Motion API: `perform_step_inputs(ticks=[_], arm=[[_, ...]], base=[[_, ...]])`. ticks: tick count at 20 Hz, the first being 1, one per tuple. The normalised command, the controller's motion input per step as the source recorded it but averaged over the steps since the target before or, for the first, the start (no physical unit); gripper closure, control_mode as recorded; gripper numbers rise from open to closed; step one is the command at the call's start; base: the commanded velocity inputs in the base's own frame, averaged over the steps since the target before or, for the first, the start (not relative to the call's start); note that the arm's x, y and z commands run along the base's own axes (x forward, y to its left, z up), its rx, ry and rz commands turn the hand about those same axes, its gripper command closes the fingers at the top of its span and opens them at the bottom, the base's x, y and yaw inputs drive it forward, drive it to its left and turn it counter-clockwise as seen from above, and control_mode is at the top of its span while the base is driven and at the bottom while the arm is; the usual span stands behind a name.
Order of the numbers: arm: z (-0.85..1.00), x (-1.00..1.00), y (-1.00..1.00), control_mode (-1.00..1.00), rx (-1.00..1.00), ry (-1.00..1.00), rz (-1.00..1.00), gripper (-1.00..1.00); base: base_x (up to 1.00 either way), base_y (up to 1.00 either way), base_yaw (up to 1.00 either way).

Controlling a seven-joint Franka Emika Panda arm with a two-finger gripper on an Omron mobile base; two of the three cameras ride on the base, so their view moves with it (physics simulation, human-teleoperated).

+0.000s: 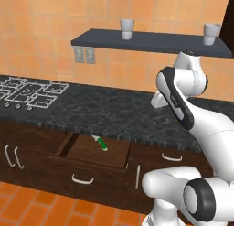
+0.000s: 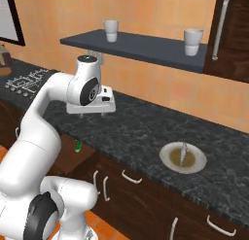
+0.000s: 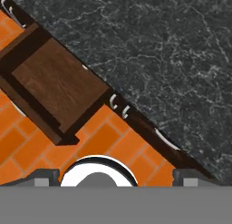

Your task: Pick up the knife from the drawer and place it on the cutting board. Then place the meat from the plate to the cutting board.

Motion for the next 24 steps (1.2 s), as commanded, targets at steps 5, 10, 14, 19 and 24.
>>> perform_step_inputs(ticks=[5, 10, 14, 19, 24], arm=[[0.00, 0.00, 0.00, 1.00, 0.00, 0.00, 0.00, -1.00], [0.00, 0.00, 0.00, 1.00, 0.00, 0.00, 0.00, -1.00], [0.00, 0.00, 0.00, 1.00, 0.00, 0.00, 0.00, -1.00], [0.00, 0.00, 0.00, 1.00, 0.00, 0.00, 0.00, -1.00], [0.00, 0.00, 0.00, 1.00, 0.00, 0.00, 0.00, -1.00]], base=[[0.03, -0.33, 0.37], [0.02, -0.76, 0.27], [0.20, -0.33, 0.12], [0.53, 0.00, 0.16], [0.15, -0.21, 0.12]])
